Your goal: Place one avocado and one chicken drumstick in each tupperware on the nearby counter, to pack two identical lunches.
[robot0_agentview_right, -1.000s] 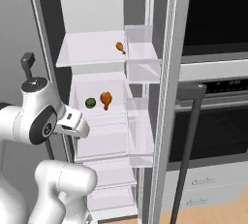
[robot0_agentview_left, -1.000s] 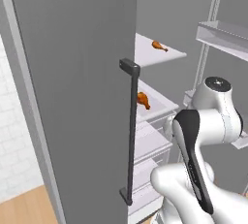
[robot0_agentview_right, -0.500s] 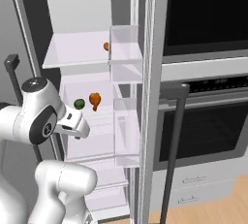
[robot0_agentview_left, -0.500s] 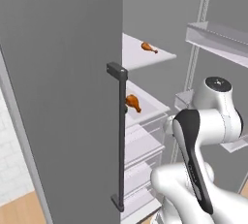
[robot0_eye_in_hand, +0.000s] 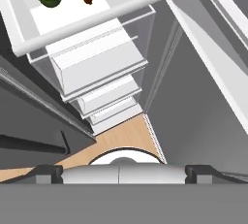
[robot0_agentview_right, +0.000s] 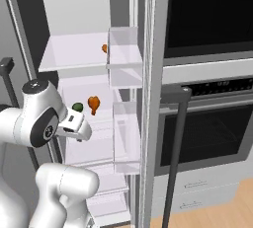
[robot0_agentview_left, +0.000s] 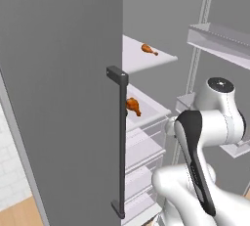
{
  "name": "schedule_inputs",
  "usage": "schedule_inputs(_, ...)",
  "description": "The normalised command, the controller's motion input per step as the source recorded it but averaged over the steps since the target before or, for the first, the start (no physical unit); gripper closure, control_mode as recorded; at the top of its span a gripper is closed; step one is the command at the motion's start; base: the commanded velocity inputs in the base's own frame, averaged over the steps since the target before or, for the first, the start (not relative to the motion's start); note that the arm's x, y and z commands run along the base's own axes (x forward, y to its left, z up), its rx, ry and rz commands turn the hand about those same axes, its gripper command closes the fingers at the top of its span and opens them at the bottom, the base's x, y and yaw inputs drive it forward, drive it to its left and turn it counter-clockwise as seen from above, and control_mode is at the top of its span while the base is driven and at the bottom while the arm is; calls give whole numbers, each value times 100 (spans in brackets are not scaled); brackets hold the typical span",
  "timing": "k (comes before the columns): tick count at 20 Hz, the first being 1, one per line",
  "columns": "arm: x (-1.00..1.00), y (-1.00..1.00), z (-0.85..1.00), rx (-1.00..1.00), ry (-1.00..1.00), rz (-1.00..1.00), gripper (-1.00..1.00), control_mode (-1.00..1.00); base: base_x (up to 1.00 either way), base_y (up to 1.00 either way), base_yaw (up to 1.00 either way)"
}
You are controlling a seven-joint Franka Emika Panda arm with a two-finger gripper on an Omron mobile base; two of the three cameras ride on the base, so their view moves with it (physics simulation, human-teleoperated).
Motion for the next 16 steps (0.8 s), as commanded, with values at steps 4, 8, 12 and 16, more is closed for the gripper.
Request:
schedule_inputs(4, 0, 0, 0, 0, 0, 0, -100, 100, 37, -4, 0)
schedule_inputs(8, 0, 0, 0, 0, 0, 0, -100, 100, 21, -9, 0)
schedule_inputs(12, 0, 0, 0, 0, 0, 0, -100, 100, 1, 0, 0)
schedule_inputs(16, 0, 0, 0, 0, 0, 0, -100, 100, 0, 0, 0)
